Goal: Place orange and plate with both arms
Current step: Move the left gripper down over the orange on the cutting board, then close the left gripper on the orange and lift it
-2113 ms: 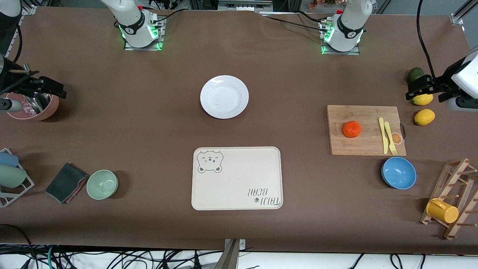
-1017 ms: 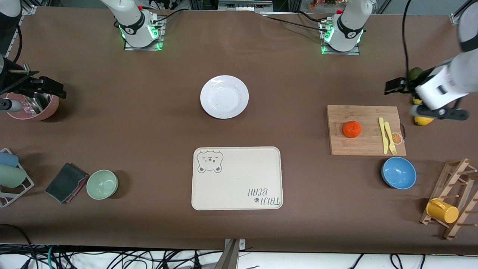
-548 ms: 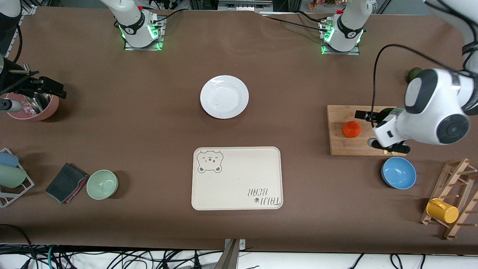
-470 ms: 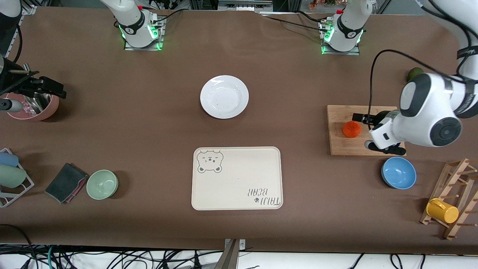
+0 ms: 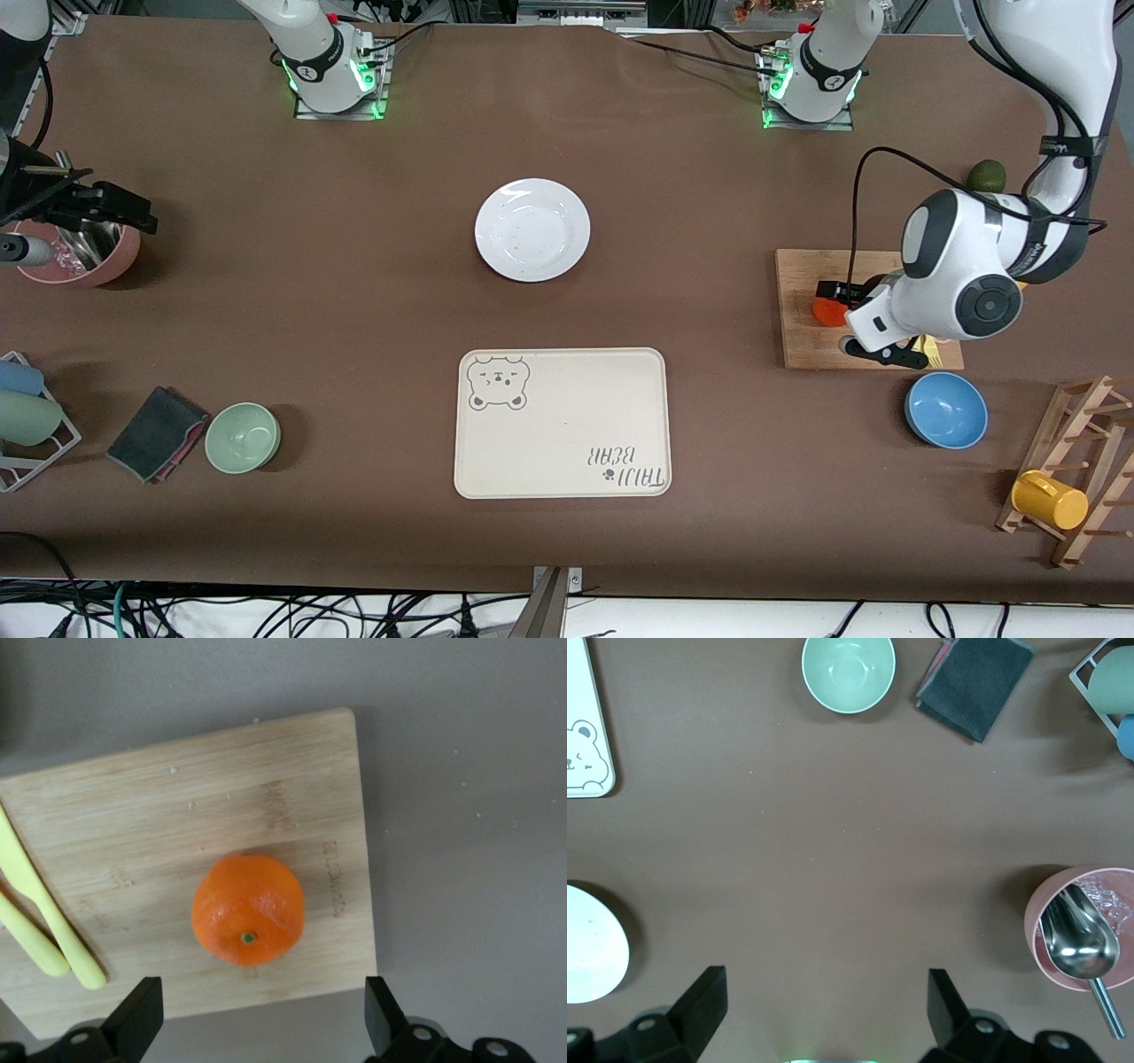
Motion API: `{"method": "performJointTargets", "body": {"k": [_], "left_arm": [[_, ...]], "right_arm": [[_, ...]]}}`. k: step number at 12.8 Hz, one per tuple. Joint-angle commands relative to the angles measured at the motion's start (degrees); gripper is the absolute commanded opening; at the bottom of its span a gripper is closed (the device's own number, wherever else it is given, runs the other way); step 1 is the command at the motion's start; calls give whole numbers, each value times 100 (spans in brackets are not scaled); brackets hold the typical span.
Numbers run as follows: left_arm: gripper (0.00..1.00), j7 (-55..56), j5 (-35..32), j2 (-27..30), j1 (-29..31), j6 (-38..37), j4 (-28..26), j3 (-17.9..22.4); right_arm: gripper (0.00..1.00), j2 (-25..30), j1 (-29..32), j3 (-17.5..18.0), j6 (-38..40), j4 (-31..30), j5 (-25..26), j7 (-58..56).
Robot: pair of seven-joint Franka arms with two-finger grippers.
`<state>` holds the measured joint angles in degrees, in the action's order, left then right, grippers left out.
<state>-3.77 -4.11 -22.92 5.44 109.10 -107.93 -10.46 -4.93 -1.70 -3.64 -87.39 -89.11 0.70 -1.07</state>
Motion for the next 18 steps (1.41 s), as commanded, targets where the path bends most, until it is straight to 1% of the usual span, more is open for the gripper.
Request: {"method": "performJointTargets", "body": {"k": [1, 7, 9, 15, 16, 17, 18], "left_arm": [[100, -98, -143, 25, 27, 383, -308, -9], [100, -98, -143, -371, 141, 709, -273, 0], [100, -98, -143, -555, 177, 726, -185, 0], [99, -98, -161, -846, 265, 973, -185, 9], [95, -98, -161, -855, 274, 973, -194, 9], [83, -98, -143, -855, 282, 964, -194, 9], [66, -72, -134, -872, 282, 955, -185, 9]], "right_arm": [[100, -8, 47, 12, 38, 60, -88, -42], [100, -8, 47, 12, 38, 60, -88, -51], [100, -8, 47, 12, 38, 69, -88, -51], [100, -8, 47, 12, 38, 60, -88, -51], [100, -8, 47, 12, 38, 60, -88, -51], [100, -8, 47, 12, 46, 60, -88, -51], [100, -8, 47, 12, 46, 60, -88, -51]]}}
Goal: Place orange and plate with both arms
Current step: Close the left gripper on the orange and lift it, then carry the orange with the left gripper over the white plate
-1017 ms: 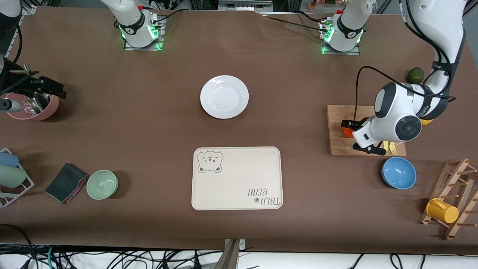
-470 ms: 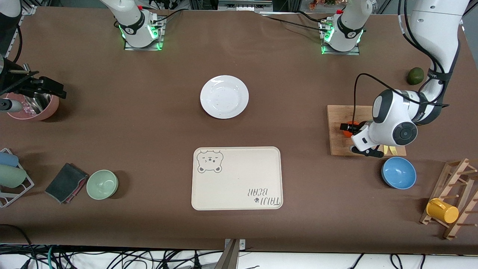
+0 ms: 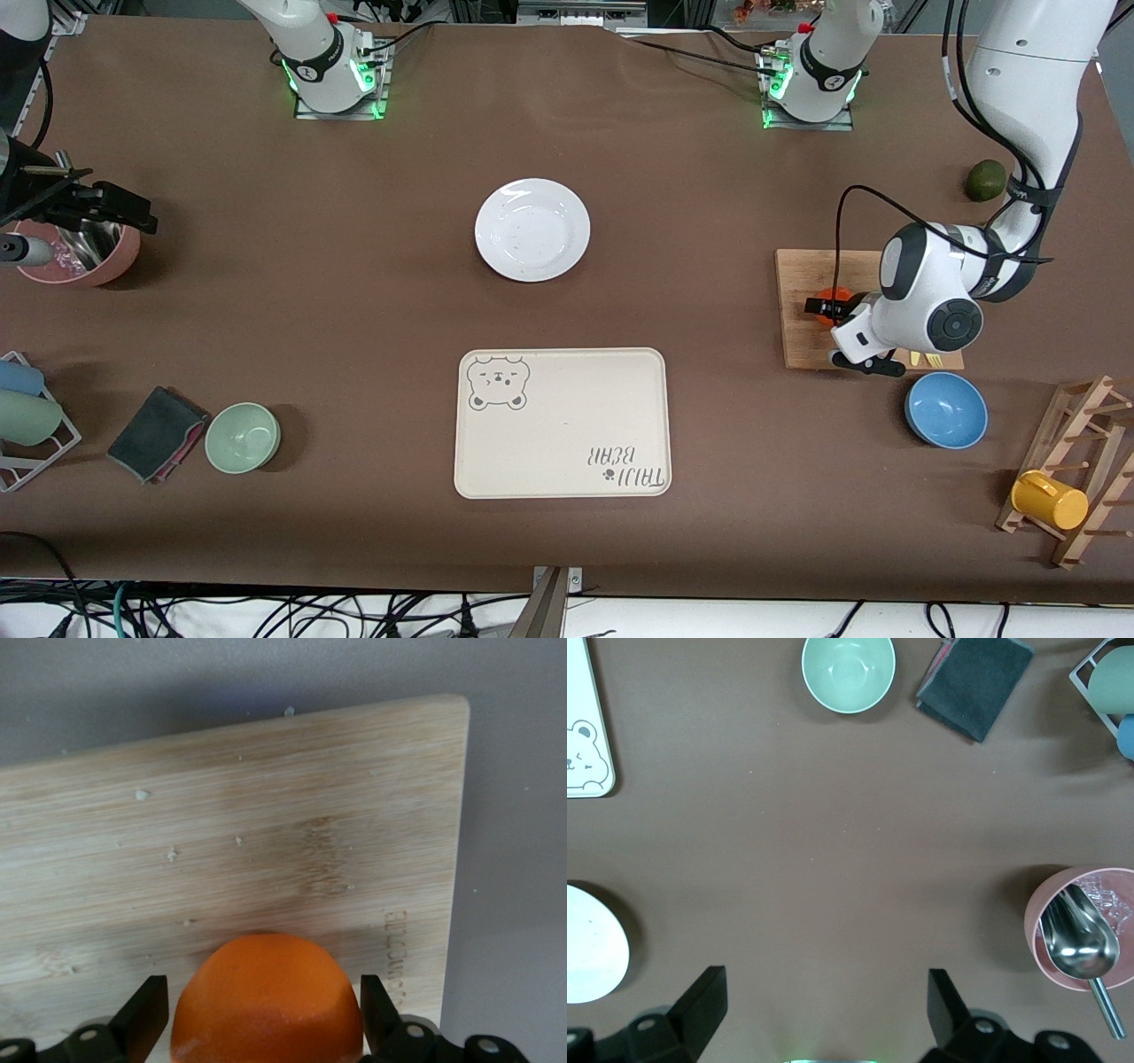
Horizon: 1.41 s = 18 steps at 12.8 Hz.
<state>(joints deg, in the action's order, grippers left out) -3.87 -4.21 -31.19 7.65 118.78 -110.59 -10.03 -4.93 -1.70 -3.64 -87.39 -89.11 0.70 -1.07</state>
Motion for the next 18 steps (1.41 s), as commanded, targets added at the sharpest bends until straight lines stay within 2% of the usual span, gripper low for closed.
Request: {"method": "performJointTargets", "body": {"k": [1, 3, 5, 8, 12, 15, 16, 18], "left_arm": [[50, 8, -72, -54, 61, -30, 81, -34], [23, 26, -45, -46, 62, -65, 107, -34], [13, 131, -28, -19, -17, -248, 326, -60], [11, 211, 367, -54, -350, -847, 889, -262], [8, 1527, 1296, -273, -1667, -760, 1126, -271], [9, 1784, 2335, -564, -2204, -733, 1496, -271], [9, 1923, 2441, -555, -2458, -603, 1496, -271], [8, 2921, 2460, -546, -3011, -260, 1496, -271]], "right_arm": [[100, -8, 47, 12, 46, 60, -88, -51], [100, -8, 47, 12, 46, 60, -88, -51], [100, -8, 47, 12, 46, 60, -88, -51], [100, -8, 47, 12, 46, 60, -88, -51], [100, -8, 47, 12, 46, 60, -88, -51], [100, -8, 47, 12, 37, 60, -88, -51], [100, -8, 47, 12, 37, 60, -88, -51], [100, -8, 56, 4, 38, 60, -88, -51]]}}
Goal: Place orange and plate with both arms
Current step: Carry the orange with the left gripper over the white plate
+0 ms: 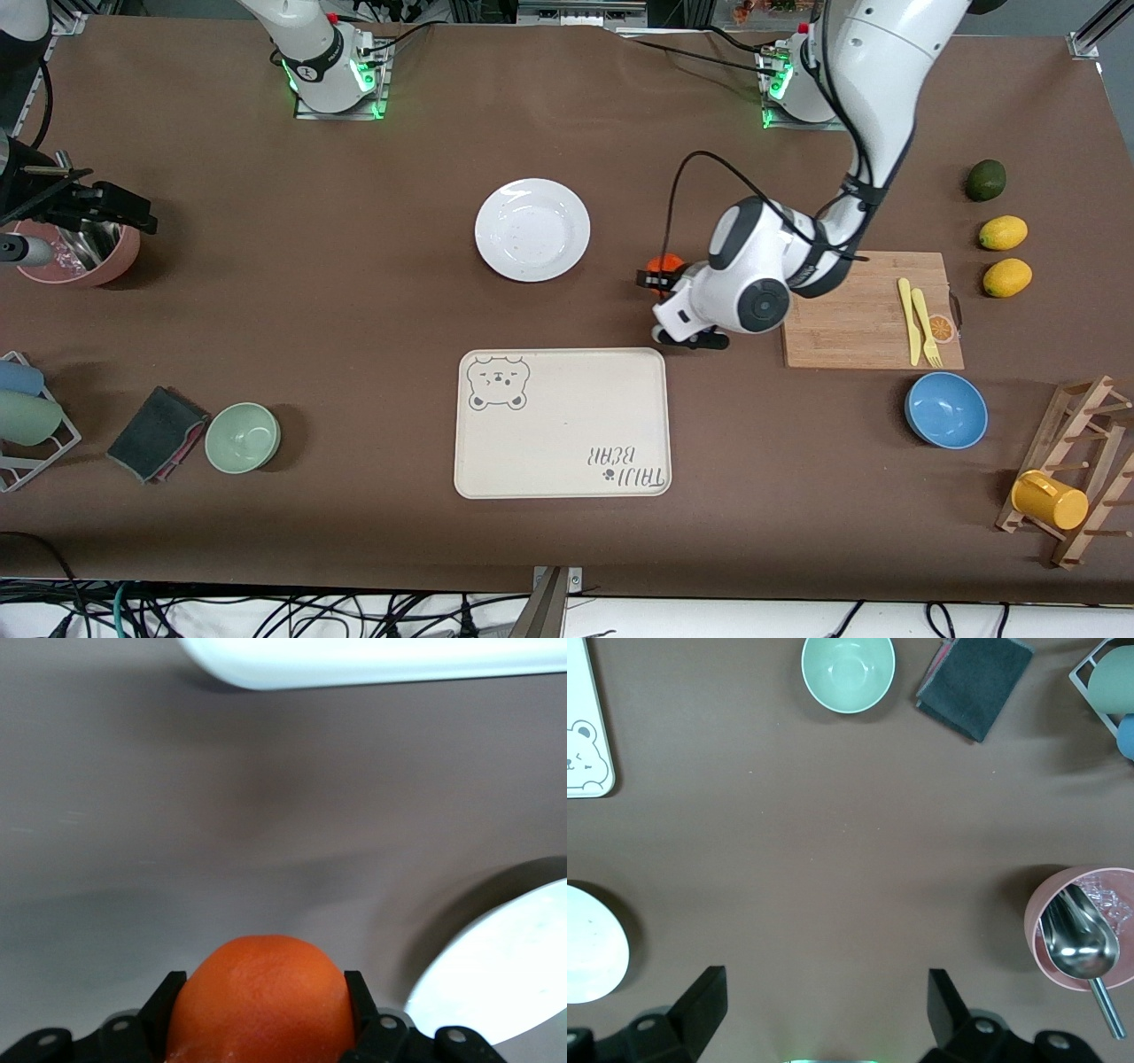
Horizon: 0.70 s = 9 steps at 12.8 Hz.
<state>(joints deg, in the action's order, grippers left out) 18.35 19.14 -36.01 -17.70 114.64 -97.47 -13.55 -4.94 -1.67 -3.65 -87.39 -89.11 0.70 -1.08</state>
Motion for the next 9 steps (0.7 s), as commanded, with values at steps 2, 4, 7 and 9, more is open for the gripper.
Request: {"method": "performJointTargets", "body": {"k": [2, 4, 7, 9], "left_arm": [[8, 1641, 81, 14, -1083, 374, 158, 81], [8, 2337, 55, 120, -1550, 462, 114, 89], [8, 3023, 55, 50, -2086, 1330, -8, 89], [8, 3472, 55, -55, -2377, 2086, -132, 89]], "right_arm": [[100, -7, 44, 14, 37, 60, -87, -51], [100, -7, 53, 14, 46, 60, -87, -51], [100, -7, 53, 14, 46, 60, -87, -51], [100, -7, 53, 14, 46, 60, -87, -42]]}}
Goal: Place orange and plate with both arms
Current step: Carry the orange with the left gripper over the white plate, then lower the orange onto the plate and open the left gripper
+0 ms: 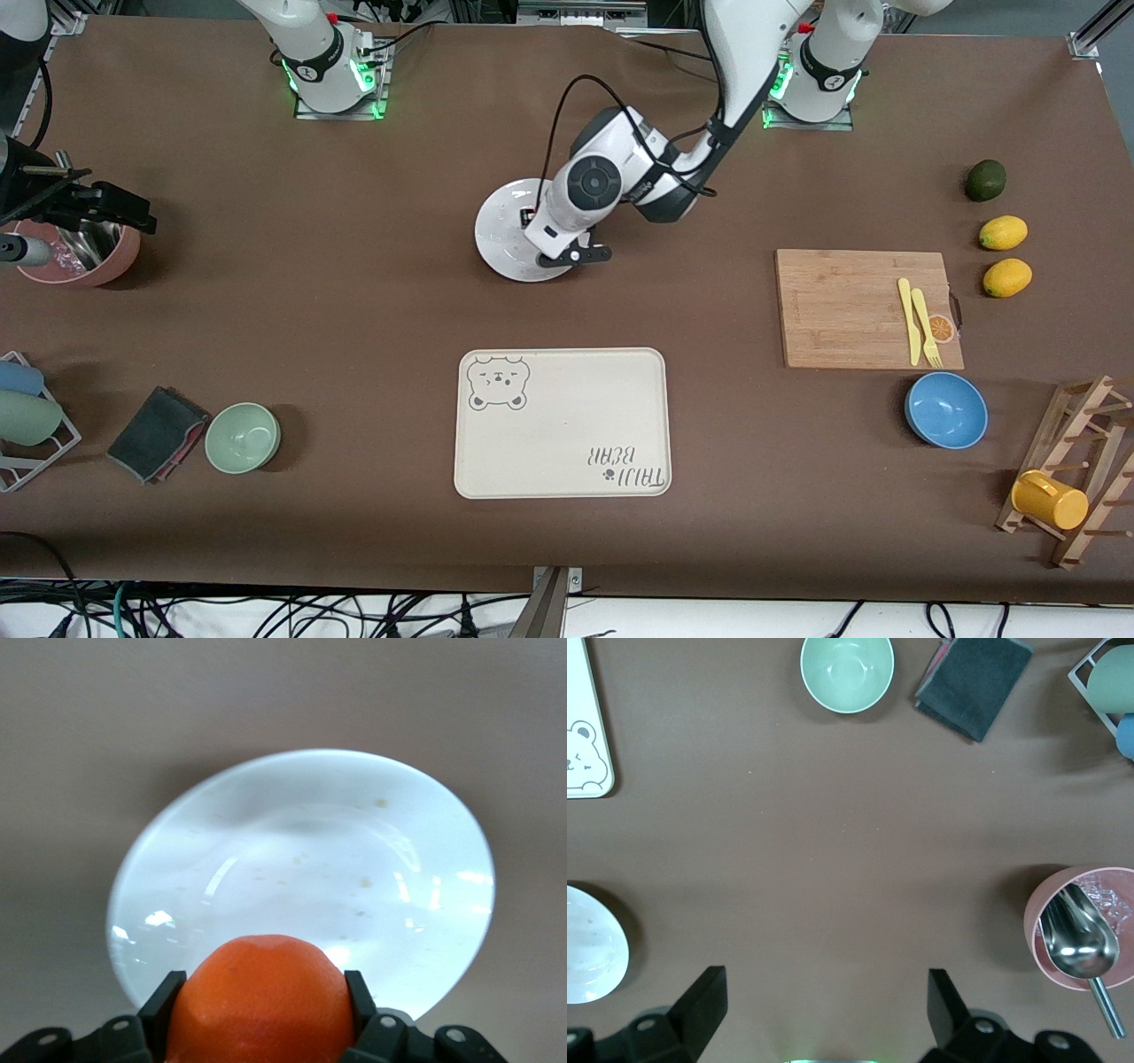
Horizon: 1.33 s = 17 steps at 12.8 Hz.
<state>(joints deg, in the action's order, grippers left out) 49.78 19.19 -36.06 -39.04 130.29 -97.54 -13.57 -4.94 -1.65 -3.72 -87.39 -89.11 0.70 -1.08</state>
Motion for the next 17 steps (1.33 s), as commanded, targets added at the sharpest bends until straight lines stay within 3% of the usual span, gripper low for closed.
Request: {"method": "performJointTargets", "body": {"k": [1, 5, 6, 7, 8, 11, 13, 17], "left_arm": [[8, 365, 50, -146, -262, 637, -125, 91], [9, 392, -3, -367, -289, 849, -81, 100], [14, 383, -3, -393, -289, 849, -55, 109], [49, 392, 6, -402, -271, 840, -55, 109], [99, 418, 75, -402, -219, 831, -46, 117], [100, 541, 67, -271, -61, 639, 156, 126], [100, 532, 6, -113, 176, 105, 357, 135], [100, 87, -38, 11, 1431, -2274, 1349, 152]], "right_arm": [[100, -7, 51, 21, 46, 61, -87, -51], [100, -7, 51, 12, 46, 61, -87, -51], [100, -7, 42, 12, 46, 61, -87, -51], [100, -7, 51, 21, 55, 61, -87, -42], [100, -7, 42, 12, 55, 61, -87, -51], [100, -7, 51, 12, 72, 61, -87, -51], [100, -7, 42, 12, 90, 61, -87, -42], [100, 11, 34, 47, 204, 69, -157, 28]]}}
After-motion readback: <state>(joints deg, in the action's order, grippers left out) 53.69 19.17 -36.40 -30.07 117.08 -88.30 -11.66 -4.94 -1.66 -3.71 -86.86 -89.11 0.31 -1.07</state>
